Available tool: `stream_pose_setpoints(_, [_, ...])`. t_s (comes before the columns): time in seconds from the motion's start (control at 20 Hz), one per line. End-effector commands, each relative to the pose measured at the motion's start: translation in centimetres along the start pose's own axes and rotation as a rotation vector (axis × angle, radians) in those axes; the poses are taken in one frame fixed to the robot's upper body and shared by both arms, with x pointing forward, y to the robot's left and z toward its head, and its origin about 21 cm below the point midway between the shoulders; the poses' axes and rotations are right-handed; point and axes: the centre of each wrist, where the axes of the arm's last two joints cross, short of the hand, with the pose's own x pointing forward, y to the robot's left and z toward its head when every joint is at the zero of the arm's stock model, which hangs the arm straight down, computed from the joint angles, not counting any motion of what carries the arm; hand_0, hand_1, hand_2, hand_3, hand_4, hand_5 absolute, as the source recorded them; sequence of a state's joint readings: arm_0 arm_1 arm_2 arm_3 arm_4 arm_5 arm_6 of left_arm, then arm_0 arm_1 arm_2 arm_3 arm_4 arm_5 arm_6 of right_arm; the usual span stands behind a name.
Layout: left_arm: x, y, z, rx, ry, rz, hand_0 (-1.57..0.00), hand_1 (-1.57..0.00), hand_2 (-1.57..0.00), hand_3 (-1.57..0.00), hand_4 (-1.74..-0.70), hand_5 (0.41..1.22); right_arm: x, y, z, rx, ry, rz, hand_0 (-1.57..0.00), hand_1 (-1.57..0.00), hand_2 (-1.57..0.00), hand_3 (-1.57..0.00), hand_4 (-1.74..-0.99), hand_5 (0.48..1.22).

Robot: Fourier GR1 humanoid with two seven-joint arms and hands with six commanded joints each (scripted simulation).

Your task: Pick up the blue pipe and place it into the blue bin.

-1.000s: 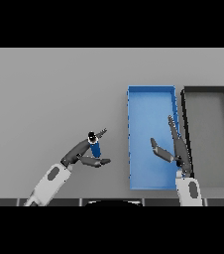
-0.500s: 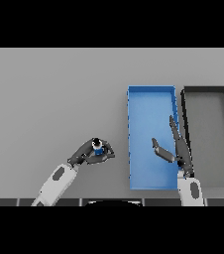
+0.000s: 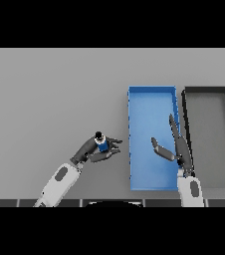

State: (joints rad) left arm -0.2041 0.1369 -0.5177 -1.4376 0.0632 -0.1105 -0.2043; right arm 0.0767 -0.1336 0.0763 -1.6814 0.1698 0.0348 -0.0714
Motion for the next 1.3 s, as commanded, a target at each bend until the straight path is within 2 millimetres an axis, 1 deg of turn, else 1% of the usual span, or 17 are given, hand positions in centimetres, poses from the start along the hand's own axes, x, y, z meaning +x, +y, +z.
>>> stream_pose_setpoints(0.0, [0.5, -0.3, 0.0, -0.007, -0.013, 0.004, -1.53, -1.53, -1.54, -1.54, -1.47, 1.207, 0.3, 0.3, -0.1, -0.001, -0.010, 0.010, 0.00, 0.00, 0.00, 0.00, -1.220, 0.638])
stream_pose_setpoints(0.1, [1.8, -0.2, -0.7, -0.023, -0.034, 0.007, -1.54, -1.55, -1.55, -1.55, -1.47, 1.212, -0.1, 0.1, 0.4, 0.001, -0.003, 0.022, 0.00, 0.00, 0.00, 0.00, -1.204, 0.640])
stream_pose_setpoints(0.15, [2.5, -0.1, -1.2, -0.043, -0.058, 0.000, -1.55, -1.55, -1.56, -1.55, -1.47, 1.214, 0.0, 0.3, 0.0, 0.001, 0.005, 0.026, 0.00, 0.00, 0.00, 0.00, -1.194, 0.642])
stream_pose_setpoints(0.2, [2.9, 0.1, -1.6, -0.054, -0.068, -0.009, -1.55, -1.56, -1.56, -1.56, -1.47, 1.215, -0.2, -0.1, -0.3, 0.000, 0.012, 0.036, 0.00, 0.00, 0.00, 0.00, -1.184, 0.643])
stream_pose_setpoints(0.25, [3.8, 0.1, -1.9, -0.070, -0.082, -0.011, -1.56, -1.56, -1.56, -1.56, -1.47, 1.217, -0.3, 0.0, -0.3, -0.001, 0.002, 0.035, 0.00, 0.00, 0.00, 0.00, -1.176, 0.643])
stream_pose_setpoints(0.3, [4.2, 0.0, -2.3, -0.087, -0.083, -0.015, -1.56, -1.56, -1.56, -1.56, -1.47, 1.217, -0.1, -0.3, -0.1, -0.006, -0.011, 0.041, 0.00, 0.00, 0.00, 0.00, -1.170, 0.644])
stream_pose_setpoints(0.35, [4.7, 0.0, -2.2, -0.095, -0.093, -0.013, -1.56, -1.56, -1.56, -1.56, -1.47, 1.218, -0.1, -0.5, -0.2, -0.006, -0.006, 0.045, 0.00, 0.00, 0.00, 0.00, -1.161, 0.644])
stream_pose_setpoints(0.5, [4.8, -0.4, -2.0, -0.110, -0.066, -0.025, -1.57, -1.57, -1.57, -1.57, -1.47, 1.220, -0.4, -0.7, 0.2, -0.011, -0.016, 0.042, 0.00, 0.00, 0.00, 0.00, -1.151, 0.643])
stream_pose_setpoints(0.6, [4.4, -0.4, -1.6, -0.105, -0.061, -0.019, -1.57, -1.57, -1.57, -1.57, -1.47, 1.220, -0.3, -0.5, 1.0, -0.029, -0.025, 0.057, 0.00, 0.00, 0.00, 0.00, -1.141, 0.643])
stream_pose_setpoints(0.7, [4.6, -0.3, -2.1, -0.106, -0.062, -0.026, -1.57, -1.57, -1.57, -1.57, -1.47, 1.220, 0.1, -0.1, 1.9, -0.061, -0.020, 0.076, 0.00, 0.00, 0.00, 0.00, -1.138, 0.643])
stream_pose_setpoints(0.8, [4.4, 0.1, -2.1, -0.097, -0.051, -0.038, -1.57, -1.57, -1.57, -1.57, -1.47, 1.220, 0.4, 0.3, 2.9, -0.101, -0.002, 0.100, 0.00, 0.00, 0.00, 0.00, -1.188, 0.643])
stream_pose_setpoints(0.85, [4.3, -0.2, -2.2, -0.103, -0.047, -0.034, -1.57, -1.57, -1.57, -1.57, -1.47, 1.220, 0.5, 0.1, 3.1, -0.123, 0.006, 0.104, 0.00, 0.00, 0.00, 0.00, -1.191, 0.642])
stream_pose_setpoints(0.95, [4.6, -0.4, -2.3, -0.109, -0.064, -0.029, -1.57, -1.57, -1.57, -1.57, -1.47, 1.220, 1.3, 0.3, 3.5, -0.124, -0.038, 0.102, 0.00, 0.00, -0.02, 0.00, -1.187, 0.642])
stream_pose_setpoints(1.05, [4.6, -0.5, -2.2, -0.119, -0.061, -0.028, -1.57, -1.57, -1.57, -1.57, -1.47, 1.221, 2.5, -0.3, 3.4, -0.044, -0.128, -0.048, 0.00, -0.01, -0.07, 0.00, -1.198, 0.641])
stream_pose_setpoints(1.15, [4.6, -0.5, -2.1, -0.115, -0.070, -0.019, -1.57, -1.57, -1.57, -1.57, -1.47, 1.221, 4.5, -0.9, 2.9, 0.072, -0.147, -0.134, 0.00, -0.03, -0.11, 0.00, -1.209, 0.609])
stream_pose_setpoints(1.2, [4.7, -0.9, -2.4, -0.122, -0.068, -0.021, -1.57, -1.57, -1.57, -1.57, -1.47, 1.221, 5.8, -1.4, 2.3, 0.142, -0.156, -0.156, 0.00, -0.03, -0.12, 0.00, -1.215, 0.607])
stream_pose_setpoints(1.25, [4.8, -0.8, -2.5, -0.123, -0.069, -0.026, -1.57, -1.57, -1.57, -1.57, -1.47, 1.221, 6.8, -1.6, 1.8, 0.202, -0.161, -0.176, 0.00, -0.02, -0.12, 0.00, -1.224, 0.600])
